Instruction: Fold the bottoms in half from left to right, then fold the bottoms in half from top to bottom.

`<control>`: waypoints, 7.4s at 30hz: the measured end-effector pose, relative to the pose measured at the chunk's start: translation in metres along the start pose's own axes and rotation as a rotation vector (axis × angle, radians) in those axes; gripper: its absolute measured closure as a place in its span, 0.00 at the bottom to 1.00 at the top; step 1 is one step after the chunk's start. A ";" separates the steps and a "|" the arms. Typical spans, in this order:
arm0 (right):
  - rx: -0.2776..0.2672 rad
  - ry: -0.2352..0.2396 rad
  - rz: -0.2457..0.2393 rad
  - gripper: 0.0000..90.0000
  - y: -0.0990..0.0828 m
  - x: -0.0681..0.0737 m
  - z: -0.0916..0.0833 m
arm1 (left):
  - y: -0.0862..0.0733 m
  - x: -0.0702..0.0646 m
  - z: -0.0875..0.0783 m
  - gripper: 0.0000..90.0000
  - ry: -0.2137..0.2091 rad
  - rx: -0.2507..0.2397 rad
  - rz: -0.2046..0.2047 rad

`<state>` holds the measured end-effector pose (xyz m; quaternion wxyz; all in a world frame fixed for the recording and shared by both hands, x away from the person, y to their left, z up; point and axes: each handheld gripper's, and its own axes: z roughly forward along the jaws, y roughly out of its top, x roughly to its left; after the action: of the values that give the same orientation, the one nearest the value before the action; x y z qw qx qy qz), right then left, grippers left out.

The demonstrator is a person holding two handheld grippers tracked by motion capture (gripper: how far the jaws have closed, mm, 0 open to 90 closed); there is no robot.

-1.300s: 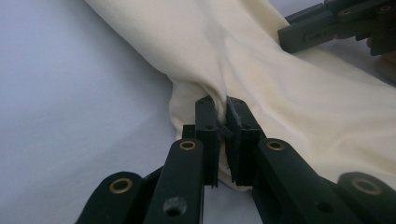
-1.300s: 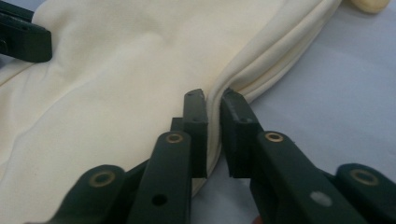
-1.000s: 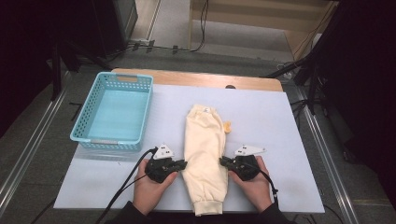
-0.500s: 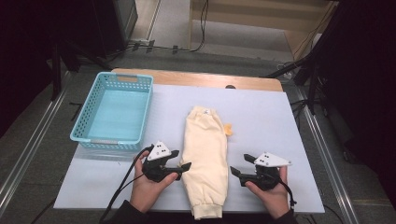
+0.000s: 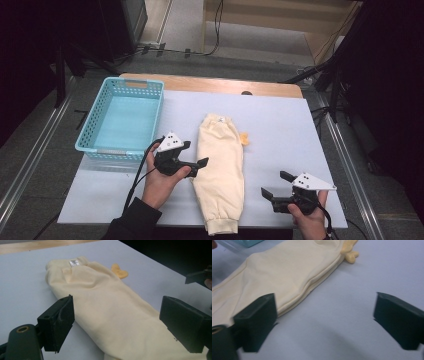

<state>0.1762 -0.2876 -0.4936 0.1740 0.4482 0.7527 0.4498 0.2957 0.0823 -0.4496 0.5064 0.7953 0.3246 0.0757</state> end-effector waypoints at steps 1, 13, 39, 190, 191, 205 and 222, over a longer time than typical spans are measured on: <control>0.000 0.014 -0.001 0.00 0.000 0.000 -0.001 | 0.003 0.002 0.001 0.14 -0.003 -0.005 -0.003; -0.025 -0.018 0.004 0.00 -0.001 0.002 -0.004 | 0.030 0.014 0.018 0.00 -0.040 -0.005 -0.001; -0.014 -0.019 0.007 0.00 -0.002 0.002 -0.001 | 0.052 0.059 0.091 0.22 0.096 0.135 -0.100; 0.219 0.064 -0.015 0.87 0.127 -0.047 0.193 | 0.041 0.077 0.110 0.93 0.164 0.232 -0.109; 0.211 0.061 -0.017 0.87 0.130 -0.047 0.192 | 0.043 0.077 0.109 0.93 0.163 0.230 -0.106; 0.135 0.009 -0.053 0.87 0.164 -0.046 0.174 | 0.081 0.069 0.098 0.93 0.221 0.142 -0.057; 0.001 -0.035 -0.088 0.87 0.208 -0.043 0.153 | 0.127 0.068 0.074 0.93 0.230 0.006 0.005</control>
<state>0.4086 -0.2032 -0.4081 0.2066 0.4225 0.7688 0.4333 0.4379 0.0321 -0.3903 0.4633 0.7837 0.3786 0.1669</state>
